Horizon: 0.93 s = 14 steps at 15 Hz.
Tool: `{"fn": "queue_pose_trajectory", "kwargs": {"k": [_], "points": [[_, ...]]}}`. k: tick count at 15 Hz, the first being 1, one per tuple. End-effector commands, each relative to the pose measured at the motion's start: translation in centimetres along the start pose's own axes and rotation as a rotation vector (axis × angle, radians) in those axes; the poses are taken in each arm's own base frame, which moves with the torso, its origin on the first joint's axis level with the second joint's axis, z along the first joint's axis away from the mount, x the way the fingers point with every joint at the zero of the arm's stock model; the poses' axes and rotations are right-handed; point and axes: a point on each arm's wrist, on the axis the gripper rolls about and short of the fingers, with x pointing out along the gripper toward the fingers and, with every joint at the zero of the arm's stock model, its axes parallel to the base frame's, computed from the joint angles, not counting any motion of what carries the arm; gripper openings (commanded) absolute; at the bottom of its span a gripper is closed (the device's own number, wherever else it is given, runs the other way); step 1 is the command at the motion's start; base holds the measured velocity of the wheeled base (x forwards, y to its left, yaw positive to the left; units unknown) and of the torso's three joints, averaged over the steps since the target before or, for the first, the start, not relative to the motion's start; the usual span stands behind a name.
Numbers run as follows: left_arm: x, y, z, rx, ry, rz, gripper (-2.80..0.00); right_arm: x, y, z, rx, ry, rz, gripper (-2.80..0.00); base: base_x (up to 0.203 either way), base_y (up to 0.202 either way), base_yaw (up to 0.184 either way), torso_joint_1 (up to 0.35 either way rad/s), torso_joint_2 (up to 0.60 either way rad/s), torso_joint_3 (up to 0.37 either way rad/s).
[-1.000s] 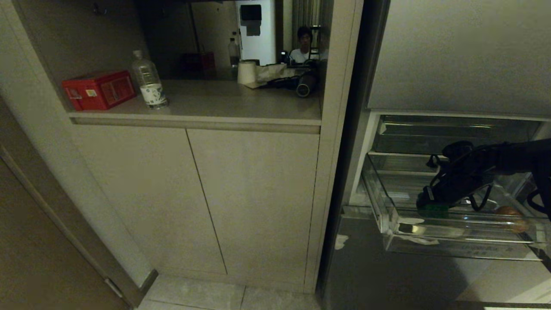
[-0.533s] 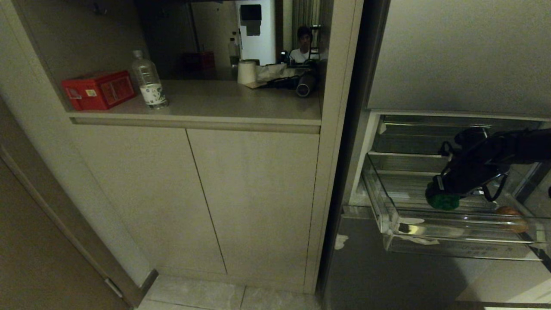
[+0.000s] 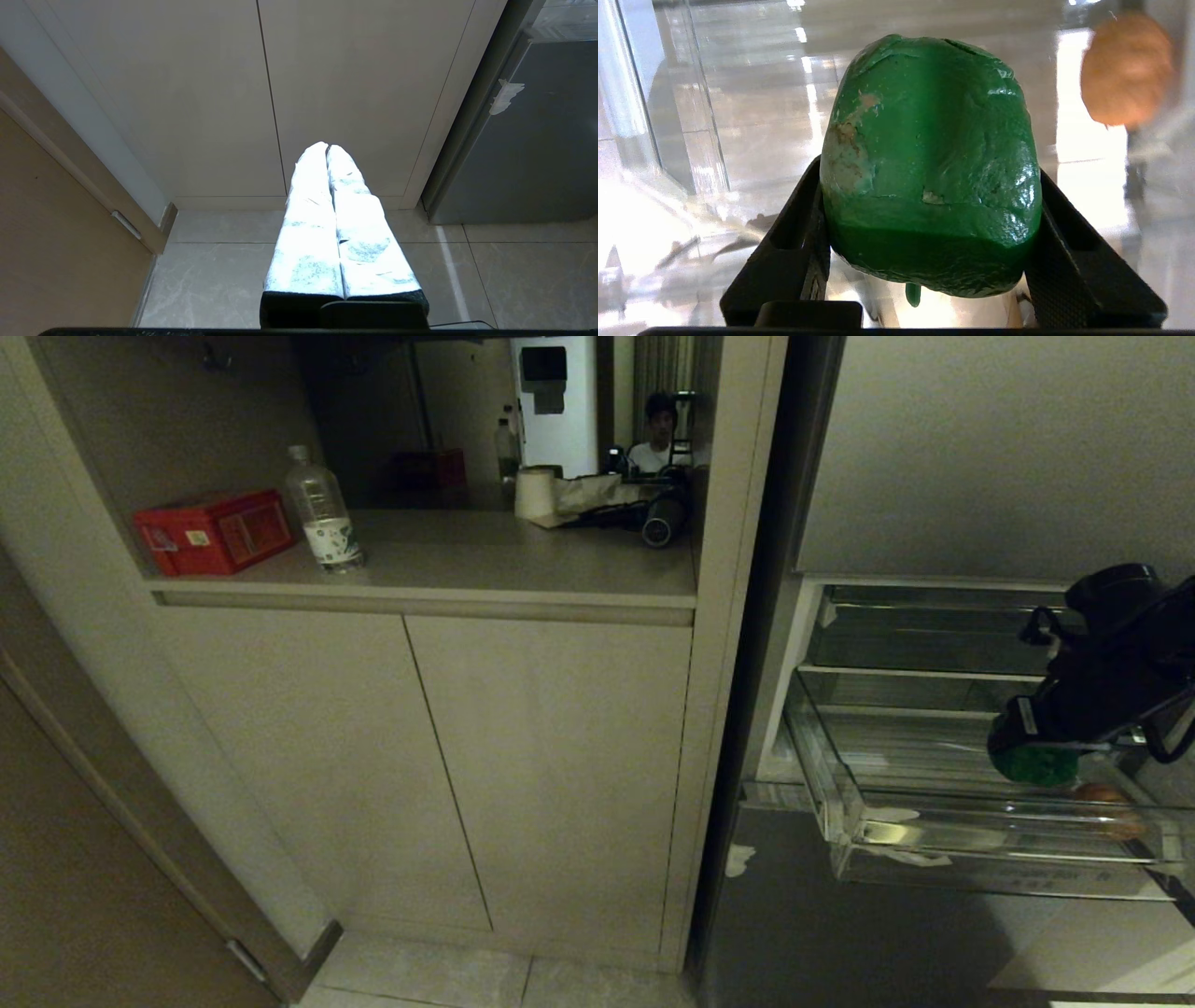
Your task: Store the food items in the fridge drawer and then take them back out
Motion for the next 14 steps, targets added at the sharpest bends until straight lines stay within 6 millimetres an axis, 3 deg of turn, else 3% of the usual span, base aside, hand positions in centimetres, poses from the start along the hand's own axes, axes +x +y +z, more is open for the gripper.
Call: {"fn": "queue_pose_trajectory", "kwargs": {"k": [1,5,8,14], "points": [[0.0,0.0,0.0,0.000,0.002,-0.001,-2.80,-3.1,-0.6,-0.7,0.013,-0.039,-0.008,-2.80,0.000,0.000,0.000,0.000,0.00,0.000],[0.0,0.0,0.0,0.000,0.002,0.000,-2.80,-5.7,-1.6,-1.6,0.035,-0.073,-0.023,-2.80,0.000,0.000,0.000,0.000,0.00,0.000],[0.0,0.0,0.0,0.000,0.002,-0.001,-2.80,-8.9,-2.4,-3.5,0.052,-0.108,-0.040,-2.80,0.000,0.000,0.000,0.000,0.00,0.000],[0.0,0.0,0.0,0.000,0.003,0.001,-2.80,-18.3,-3.8,-9.5,0.110,-0.294,-0.101,-2.80,0.000,0.000,0.000,0.000,0.00,0.000]]}}
